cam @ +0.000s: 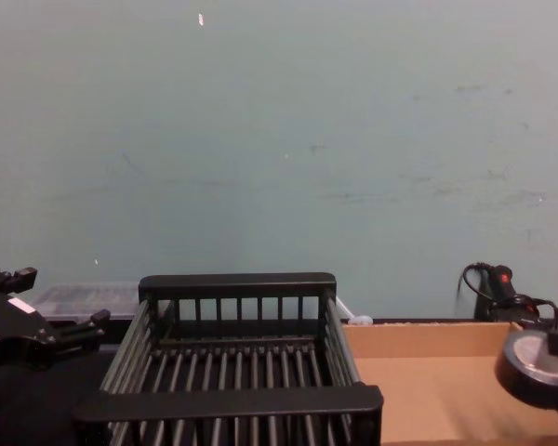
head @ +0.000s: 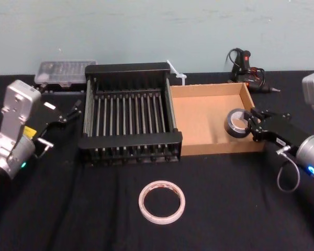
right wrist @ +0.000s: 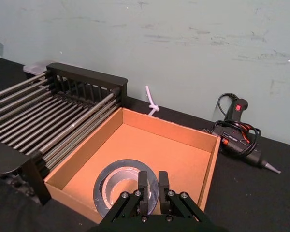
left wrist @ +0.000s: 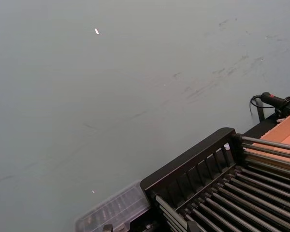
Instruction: Pick up the white tape and place it into the black box , Pick up the silver tape and place it into the brown box.
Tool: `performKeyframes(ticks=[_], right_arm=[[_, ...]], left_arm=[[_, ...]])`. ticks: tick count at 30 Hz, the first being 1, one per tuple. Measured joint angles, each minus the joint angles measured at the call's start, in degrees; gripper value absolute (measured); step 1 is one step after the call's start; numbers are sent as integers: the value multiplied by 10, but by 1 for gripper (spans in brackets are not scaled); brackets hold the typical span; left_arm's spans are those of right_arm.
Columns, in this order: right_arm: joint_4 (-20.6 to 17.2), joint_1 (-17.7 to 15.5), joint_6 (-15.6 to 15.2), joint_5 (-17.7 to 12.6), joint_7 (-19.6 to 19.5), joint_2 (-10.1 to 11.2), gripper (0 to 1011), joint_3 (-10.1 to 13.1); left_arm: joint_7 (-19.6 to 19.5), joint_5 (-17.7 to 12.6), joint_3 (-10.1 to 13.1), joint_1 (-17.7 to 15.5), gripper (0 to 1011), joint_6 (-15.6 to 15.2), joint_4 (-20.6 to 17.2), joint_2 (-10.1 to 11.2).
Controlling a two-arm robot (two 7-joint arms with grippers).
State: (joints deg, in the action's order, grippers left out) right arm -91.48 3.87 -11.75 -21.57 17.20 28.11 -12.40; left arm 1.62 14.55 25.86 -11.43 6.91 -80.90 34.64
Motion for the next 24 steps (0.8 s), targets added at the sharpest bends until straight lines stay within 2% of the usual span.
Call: performKeyframes(ticks=[6, 24], right_arm=[[40, 37, -5, 8, 6, -17, 134, -11], [120, 109, -2, 39, 17, -47, 134, -37]], left_arm=[[0, 0, 0, 0, 1001, 0, 0, 0], [0, 0, 0, 0, 1001, 0, 0, 0]])
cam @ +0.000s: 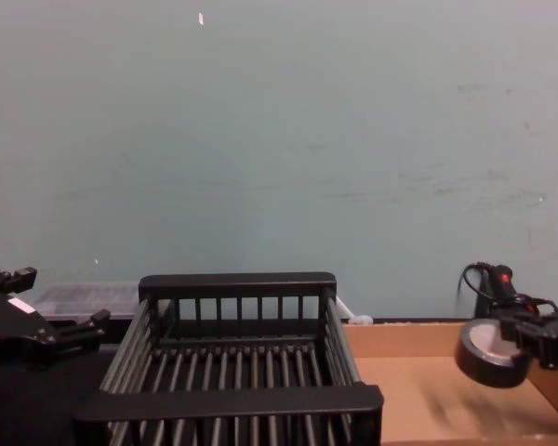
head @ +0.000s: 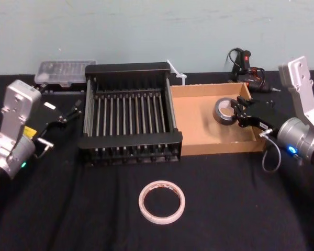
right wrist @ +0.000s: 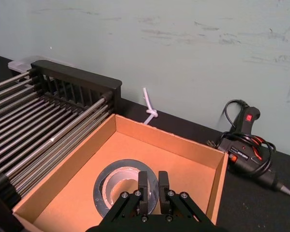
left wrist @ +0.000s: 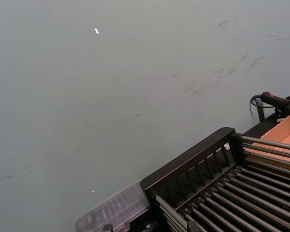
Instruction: Pick up the white tape and place it into the black box , Pick up the silver tape and place it into the brown box.
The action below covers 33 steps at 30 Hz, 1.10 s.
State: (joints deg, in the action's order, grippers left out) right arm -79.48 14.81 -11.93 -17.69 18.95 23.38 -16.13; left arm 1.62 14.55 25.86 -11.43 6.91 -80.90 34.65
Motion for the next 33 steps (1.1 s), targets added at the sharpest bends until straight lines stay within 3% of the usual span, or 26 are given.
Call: performKeyframes(ticks=[15, 25, 33], right_arm=[[64, 44, 15, 18, 8, -24, 134, -10], [60, 41, 14, 18, 7, -23, 133, -9], [58, 40, 13, 17, 6, -22, 349, -8]], left_arm=[[0, 0, 0, 0, 1001, 0, 0, 0], [0, 0, 0, 0, 1001, 0, 0, 0], [0, 0, 0, 0, 1001, 0, 0, 0]])
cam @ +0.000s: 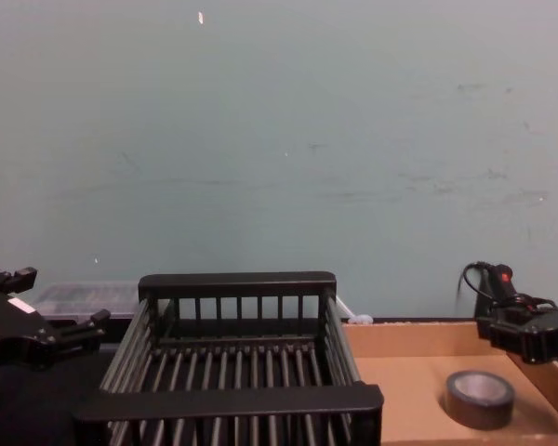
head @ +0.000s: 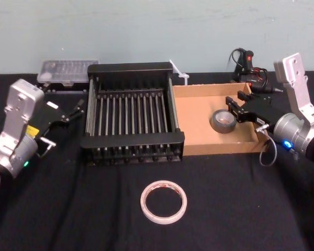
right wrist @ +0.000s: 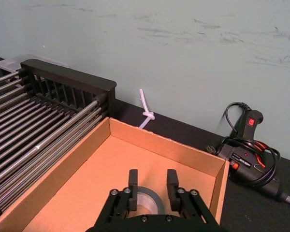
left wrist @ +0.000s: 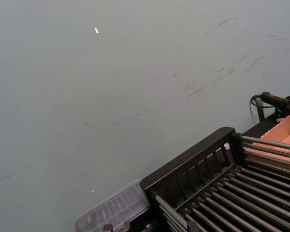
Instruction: Pick up the white tape and place it into the black box , Pick up the silver tape and place it into the brown box.
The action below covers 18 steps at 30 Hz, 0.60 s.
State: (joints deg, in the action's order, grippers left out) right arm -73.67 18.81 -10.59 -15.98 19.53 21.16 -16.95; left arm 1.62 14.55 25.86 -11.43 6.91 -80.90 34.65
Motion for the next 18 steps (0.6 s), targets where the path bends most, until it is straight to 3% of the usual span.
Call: performKeyframes(ticks=[18], right_arm=[[-2, -1, -1, -1, -1, 1, 894, 1]], left_arm=[[0, 0, 0, 0, 1001, 0, 0, 0]])
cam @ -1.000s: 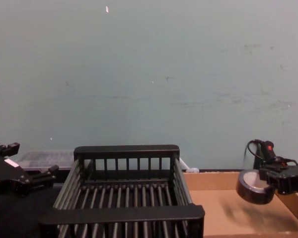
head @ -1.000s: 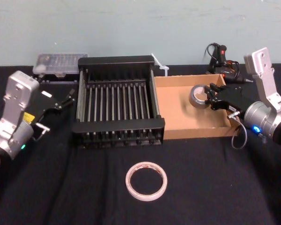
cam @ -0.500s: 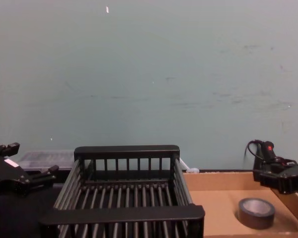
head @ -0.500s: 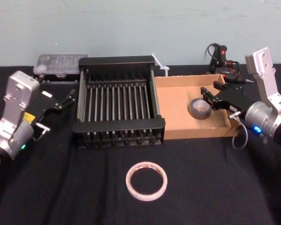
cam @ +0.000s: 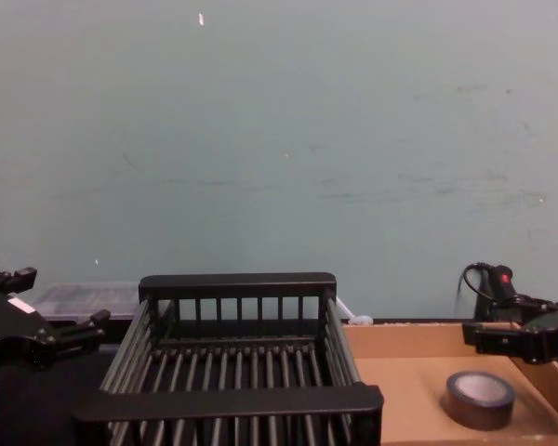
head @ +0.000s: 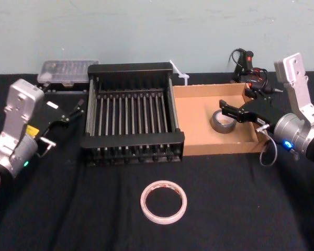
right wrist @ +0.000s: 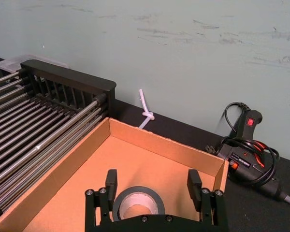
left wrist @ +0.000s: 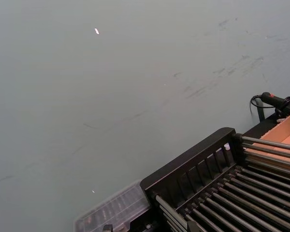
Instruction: Pick up the white tape and place it into the black box , Pick up the silver tape and place it into the brown box.
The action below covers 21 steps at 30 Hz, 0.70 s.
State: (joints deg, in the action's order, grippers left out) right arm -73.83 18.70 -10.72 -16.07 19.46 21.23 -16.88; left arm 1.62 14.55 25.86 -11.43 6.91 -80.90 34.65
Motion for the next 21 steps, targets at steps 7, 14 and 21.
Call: performKeyframes(ticks=[7, 14, 21], right_arm=[[0, 0, 0, 0, 0, 0, 1002, 0], [-1, -1, 0, -1, 0, 0, 1002, 0], [-15, -7, -2, -4, 5, 1, 1002, 4]], left_arm=[[0, 0, 0, 0, 1001, 0, 0, 0], [0, 0, 0, 0, 1001, 0, 0, 0], [0, 0, 0, 0, 1001, 0, 0, 0]])
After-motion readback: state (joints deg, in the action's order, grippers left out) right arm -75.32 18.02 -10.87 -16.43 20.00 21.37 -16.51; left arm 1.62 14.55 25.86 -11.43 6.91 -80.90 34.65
